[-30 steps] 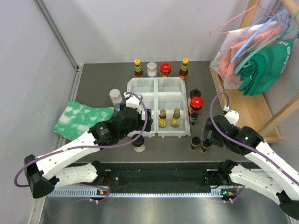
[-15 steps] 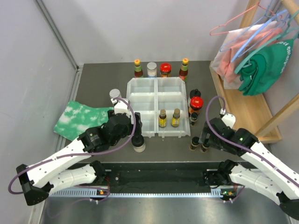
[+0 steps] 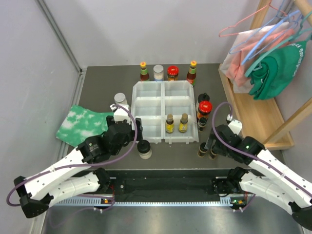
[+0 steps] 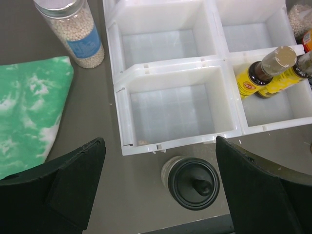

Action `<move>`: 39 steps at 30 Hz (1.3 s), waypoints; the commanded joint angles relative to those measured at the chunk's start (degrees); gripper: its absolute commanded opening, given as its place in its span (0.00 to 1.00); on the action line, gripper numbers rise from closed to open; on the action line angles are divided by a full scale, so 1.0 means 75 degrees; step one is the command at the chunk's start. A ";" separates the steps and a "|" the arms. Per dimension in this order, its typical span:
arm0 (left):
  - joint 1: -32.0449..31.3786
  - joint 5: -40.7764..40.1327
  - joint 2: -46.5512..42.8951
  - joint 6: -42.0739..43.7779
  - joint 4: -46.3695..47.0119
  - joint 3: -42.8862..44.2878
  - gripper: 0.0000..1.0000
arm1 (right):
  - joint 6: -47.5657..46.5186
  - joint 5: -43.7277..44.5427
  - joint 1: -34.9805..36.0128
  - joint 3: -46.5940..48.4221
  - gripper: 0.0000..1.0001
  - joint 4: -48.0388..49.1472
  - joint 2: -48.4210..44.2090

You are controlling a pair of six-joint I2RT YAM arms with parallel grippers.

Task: Organize the condiment bottles
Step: Pick up the bottle from the corner of the board.

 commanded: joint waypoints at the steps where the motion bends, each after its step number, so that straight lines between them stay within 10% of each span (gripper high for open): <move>1: -0.0014 -0.0570 -0.0197 0.0390 0.0453 0.0068 0.99 | -0.0017 0.0086 -0.0059 -0.0190 0.79 0.0185 0.0186; 39: -0.0002 -0.1251 0.0505 0.0824 0.1567 -0.0038 0.99 | 0.0135 0.0086 -0.0059 0.0103 0.61 -0.0155 0.0503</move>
